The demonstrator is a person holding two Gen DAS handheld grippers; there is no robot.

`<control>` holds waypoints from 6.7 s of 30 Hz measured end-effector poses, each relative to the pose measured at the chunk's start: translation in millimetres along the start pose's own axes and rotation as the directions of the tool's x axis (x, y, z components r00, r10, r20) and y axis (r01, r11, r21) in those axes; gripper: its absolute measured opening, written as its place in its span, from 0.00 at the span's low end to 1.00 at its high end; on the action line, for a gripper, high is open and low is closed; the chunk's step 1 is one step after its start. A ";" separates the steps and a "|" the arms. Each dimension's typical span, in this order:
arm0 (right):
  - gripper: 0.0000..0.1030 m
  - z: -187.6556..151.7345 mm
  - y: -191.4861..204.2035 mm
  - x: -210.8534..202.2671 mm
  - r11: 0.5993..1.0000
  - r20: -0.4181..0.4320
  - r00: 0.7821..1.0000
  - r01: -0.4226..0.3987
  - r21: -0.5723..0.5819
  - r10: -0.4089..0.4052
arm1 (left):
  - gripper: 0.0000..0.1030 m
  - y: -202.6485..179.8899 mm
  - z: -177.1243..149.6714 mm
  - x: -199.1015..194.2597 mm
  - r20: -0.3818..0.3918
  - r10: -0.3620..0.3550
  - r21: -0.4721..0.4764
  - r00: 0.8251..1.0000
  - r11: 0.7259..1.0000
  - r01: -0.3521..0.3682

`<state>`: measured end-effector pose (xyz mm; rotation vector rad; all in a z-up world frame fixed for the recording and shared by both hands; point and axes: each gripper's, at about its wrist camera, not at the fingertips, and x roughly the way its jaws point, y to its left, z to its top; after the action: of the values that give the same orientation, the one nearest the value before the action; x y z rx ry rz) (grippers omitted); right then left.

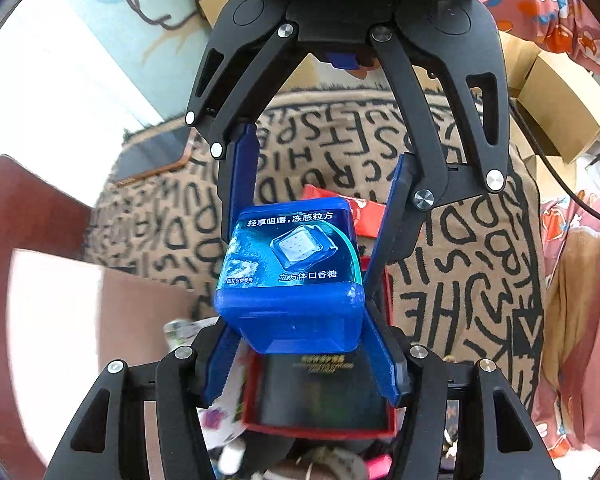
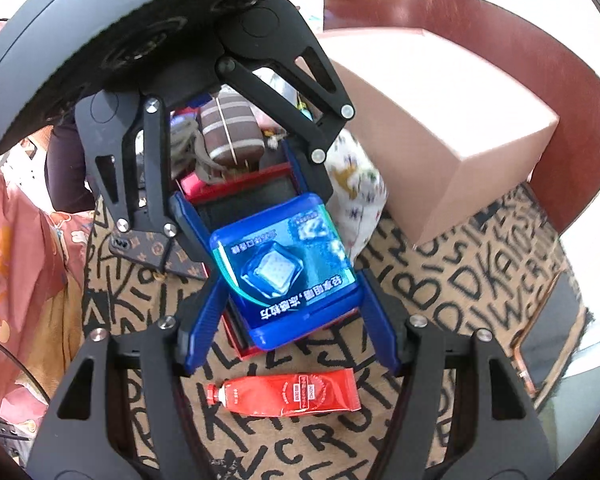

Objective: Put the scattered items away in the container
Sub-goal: 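Close both grippers on the blue square container, then lift the blue container with both grippers and carry it over the white box, then open both grippers to drop the blue container into the box, then move both grippers back to the pile and down onto the green box, then close both grippers on the green box lying on the black tray, then lift the green box with both grippers and carry it over the white box, then open both grippers to drop the green box into the box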

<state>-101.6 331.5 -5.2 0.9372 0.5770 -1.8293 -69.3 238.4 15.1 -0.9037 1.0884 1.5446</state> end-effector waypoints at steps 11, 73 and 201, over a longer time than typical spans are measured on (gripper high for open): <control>0.65 95.1 13.2 -24.0 0.983 0.050 0.992 0.119 -0.139 -0.113 | 0.58 57.4 -21.0 -81.3 0.000 0.203 -0.047 0.979 0.978 -0.203; 0.77 -16.8 41.6 43.1 0.965 -0.025 0.981 0.194 0.175 -0.193 | 0.92 3.6 -43.8 10.7 0.050 0.117 -0.426 0.992 0.901 -0.085; 0.67 146.2 -116.5 112.5 0.998 -0.094 0.994 0.062 -0.009 -0.063 | 0.71 199.3 -99.1 35.9 -0.061 0.068 -0.278 0.996 0.957 -0.082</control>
<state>-285.0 213.5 -11.1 1.0163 0.6767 -1.8449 -268.8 136.3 -9.3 -1.1091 0.9627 1.7781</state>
